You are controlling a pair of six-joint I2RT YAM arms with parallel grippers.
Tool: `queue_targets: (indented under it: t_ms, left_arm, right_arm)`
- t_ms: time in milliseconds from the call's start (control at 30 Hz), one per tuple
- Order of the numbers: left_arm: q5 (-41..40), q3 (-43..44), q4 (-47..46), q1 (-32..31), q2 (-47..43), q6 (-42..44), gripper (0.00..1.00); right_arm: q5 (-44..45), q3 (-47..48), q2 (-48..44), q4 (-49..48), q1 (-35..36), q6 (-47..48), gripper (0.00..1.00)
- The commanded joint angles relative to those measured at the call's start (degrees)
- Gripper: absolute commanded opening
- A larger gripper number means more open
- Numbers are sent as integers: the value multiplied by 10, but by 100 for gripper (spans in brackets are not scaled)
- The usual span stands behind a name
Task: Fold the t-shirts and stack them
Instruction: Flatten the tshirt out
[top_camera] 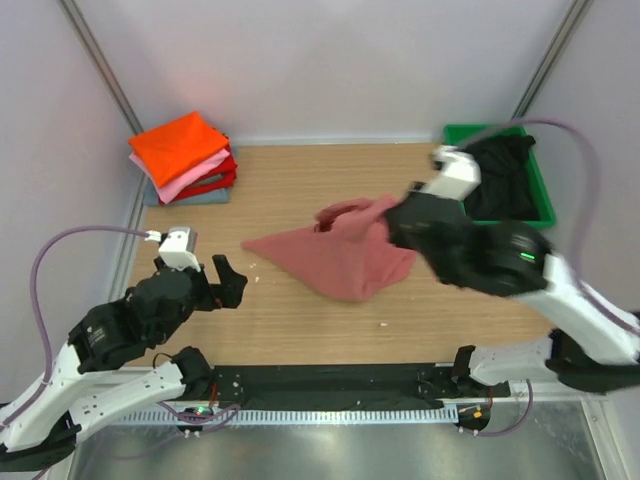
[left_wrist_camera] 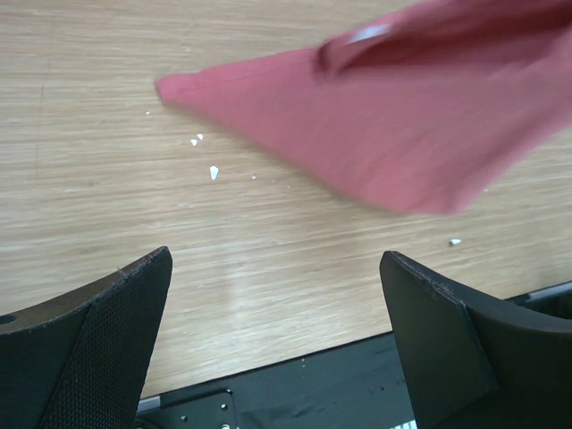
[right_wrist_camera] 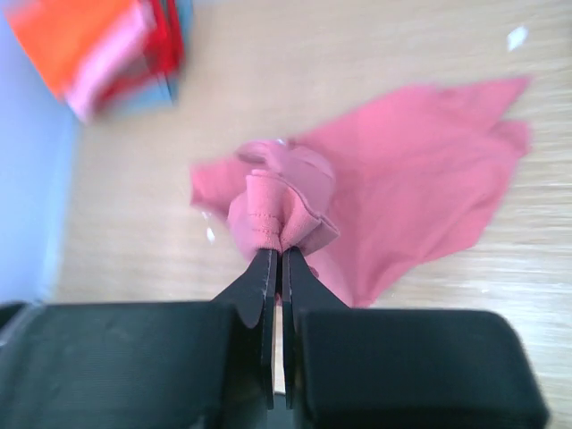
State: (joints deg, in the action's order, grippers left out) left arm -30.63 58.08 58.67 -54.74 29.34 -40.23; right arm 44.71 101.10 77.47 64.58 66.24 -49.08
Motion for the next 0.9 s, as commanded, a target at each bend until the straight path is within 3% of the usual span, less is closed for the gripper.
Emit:
queue_targets:
  t_ms: [0, 100, 267, 400, 533, 700, 867]
  left_arm:
    - [-39, 5, -33, -2, 46, -14, 100]
    - [-50, -13, -70, -2, 91, -28, 100]
    - [-57, -45, -144, 9, 211, -63, 100]
    - [72, -60, -277, 82, 294, -38, 100]
    - [170, -18, -366, 154, 421, -18, 100]
    - [238, 208, -364, 160, 673, 59, 100]
    - [282, 442, -297, 159, 872, 67, 98]
  right_arm:
    - [146, -37, -157, 215, -2, -108, 2]
    - [128, -94, -225, 215, -2, -121, 2]
    - [104, -152, -225, 206, -2, -96, 1]
    - [43, -213, -233, 114, -2, -17, 1]
    - [-26, -291, -226, 50, -2, 22, 1]
    - [3, -359, -227, 91, -2, -68, 1]
    - [35, -385, -270, 107, -2, -128, 1]
